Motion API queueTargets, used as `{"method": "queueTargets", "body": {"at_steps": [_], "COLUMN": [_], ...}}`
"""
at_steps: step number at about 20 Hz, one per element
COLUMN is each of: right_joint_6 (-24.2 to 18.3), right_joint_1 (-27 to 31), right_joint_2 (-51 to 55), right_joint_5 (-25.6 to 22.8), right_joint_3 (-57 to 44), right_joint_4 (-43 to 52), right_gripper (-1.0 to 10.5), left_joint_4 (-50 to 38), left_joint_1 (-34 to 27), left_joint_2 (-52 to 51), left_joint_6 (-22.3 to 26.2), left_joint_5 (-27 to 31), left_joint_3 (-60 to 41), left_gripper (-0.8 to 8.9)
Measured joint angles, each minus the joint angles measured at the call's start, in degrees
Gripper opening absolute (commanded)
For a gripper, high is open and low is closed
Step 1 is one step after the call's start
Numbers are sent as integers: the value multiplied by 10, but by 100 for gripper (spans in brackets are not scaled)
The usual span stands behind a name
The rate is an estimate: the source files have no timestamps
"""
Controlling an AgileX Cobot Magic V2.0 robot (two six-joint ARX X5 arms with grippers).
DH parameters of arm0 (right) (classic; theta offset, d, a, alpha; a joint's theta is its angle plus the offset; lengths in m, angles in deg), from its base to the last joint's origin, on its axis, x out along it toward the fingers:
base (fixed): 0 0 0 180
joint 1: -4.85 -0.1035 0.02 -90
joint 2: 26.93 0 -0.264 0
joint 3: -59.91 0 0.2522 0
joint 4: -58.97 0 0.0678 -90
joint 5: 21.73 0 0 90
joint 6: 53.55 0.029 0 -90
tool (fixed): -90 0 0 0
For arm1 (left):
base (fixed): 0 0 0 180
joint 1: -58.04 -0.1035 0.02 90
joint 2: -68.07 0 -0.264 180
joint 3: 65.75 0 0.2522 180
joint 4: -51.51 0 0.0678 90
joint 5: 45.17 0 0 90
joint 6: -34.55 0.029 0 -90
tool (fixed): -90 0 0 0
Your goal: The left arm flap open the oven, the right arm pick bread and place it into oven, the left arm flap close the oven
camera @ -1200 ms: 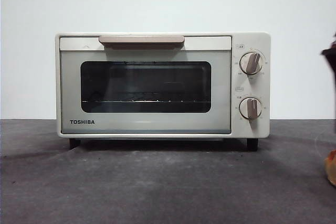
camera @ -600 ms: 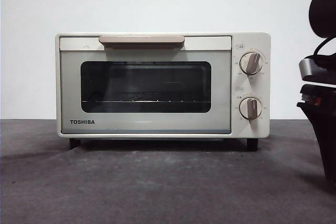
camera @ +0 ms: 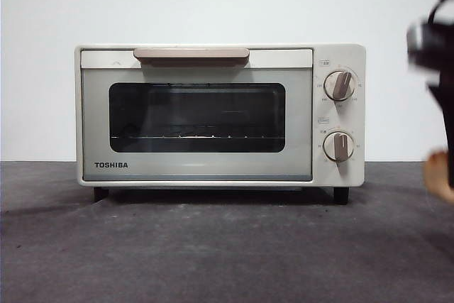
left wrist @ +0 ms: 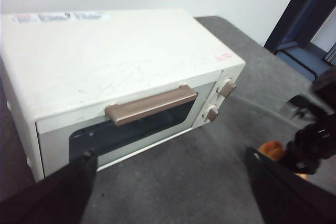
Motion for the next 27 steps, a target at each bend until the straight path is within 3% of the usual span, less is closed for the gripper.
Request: {"method": "queueTargets", "body": {"at_steps": [5, 9, 14, 20, 27], "right_joint_6": [0, 2, 18, 28, 29], "right_joint_1": [0, 0, 0, 0, 0], "right_joint_2": [166, 280, 374, 403, 404], "right_joint_5": [113, 127, 127, 127, 127], "right_joint_3": [0, 0, 1, 1, 1], "right_joint_4": [-8, 2, 33, 37, 37], "right_gripper": [165, 165, 165, 165, 165], "left_joint_4": [-2, -3, -4, -6, -24], "left_joint_1": [0, 14, 42, 58, 61], "left_joint_2": [69, 152, 283, 363, 413], "left_joint_6": [0, 0, 22, 65, 83], "left_joint_5": [1, 1, 1, 1, 1], "left_joint_3": [2, 45, 130, 170, 172], "left_gripper": [152, 9, 9, 9, 9]}}
